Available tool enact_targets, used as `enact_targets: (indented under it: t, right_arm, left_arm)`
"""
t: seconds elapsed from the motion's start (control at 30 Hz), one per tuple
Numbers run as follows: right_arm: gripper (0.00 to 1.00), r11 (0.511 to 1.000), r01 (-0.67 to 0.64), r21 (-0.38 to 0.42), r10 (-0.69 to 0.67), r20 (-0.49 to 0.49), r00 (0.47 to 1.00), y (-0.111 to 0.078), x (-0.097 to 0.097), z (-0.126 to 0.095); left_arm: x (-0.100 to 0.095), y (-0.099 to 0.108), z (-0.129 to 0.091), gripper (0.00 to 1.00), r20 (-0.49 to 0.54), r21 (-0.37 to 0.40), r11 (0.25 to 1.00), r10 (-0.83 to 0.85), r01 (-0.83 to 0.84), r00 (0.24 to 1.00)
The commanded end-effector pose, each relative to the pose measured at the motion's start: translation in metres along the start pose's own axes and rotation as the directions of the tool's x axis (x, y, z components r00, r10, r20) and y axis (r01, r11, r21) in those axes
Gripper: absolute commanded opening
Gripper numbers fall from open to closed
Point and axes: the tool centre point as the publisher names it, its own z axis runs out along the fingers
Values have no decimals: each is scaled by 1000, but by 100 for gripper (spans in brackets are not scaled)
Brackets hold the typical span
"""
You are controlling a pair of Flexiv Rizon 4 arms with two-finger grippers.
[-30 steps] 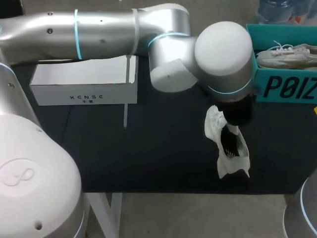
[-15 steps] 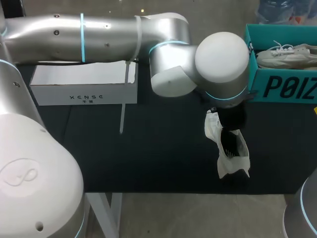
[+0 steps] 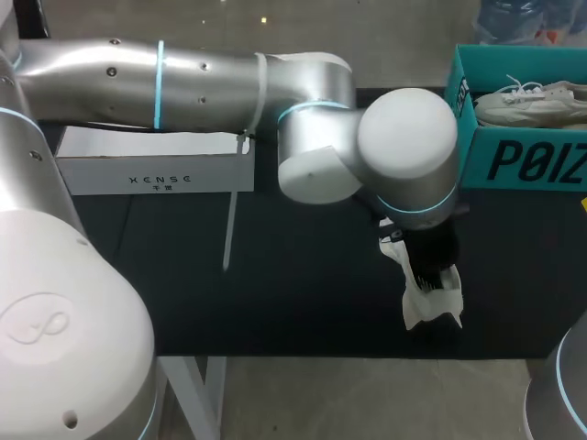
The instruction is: Take the shoe out of the shoebox, open the shoe tongue, remove and reinsert the insole, then place the shoe into the shoebox
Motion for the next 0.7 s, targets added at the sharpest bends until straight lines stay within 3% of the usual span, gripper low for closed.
enact_targets:
  t: [0.03, 0.27, 0.53, 0.7]
  right_arm:
    - [100, 1000, -1, 1, 1, 1, 1000, 0, 0, 0]
    - [100, 1000, -1, 1, 1, 1, 1000, 0, 0, 0]
    - [100, 1000, -1, 1, 1, 1, 1000, 0, 0, 0]
    - [100, 1000, -1, 1, 1, 1, 1000, 0, 0, 0]
  left_arm:
    - [-2, 6, -16, 0, 4, -24, 1000, -12, 12, 1000]
    - [7, 22, -35, 0, 3, -69, 996, -58, 58, 998]
    - [8, 16, -9, 0, -25, -54, 998, -40, 38, 999]
    - [2, 9, -9, 0, -10, -28, 996, -82, 82, 997]
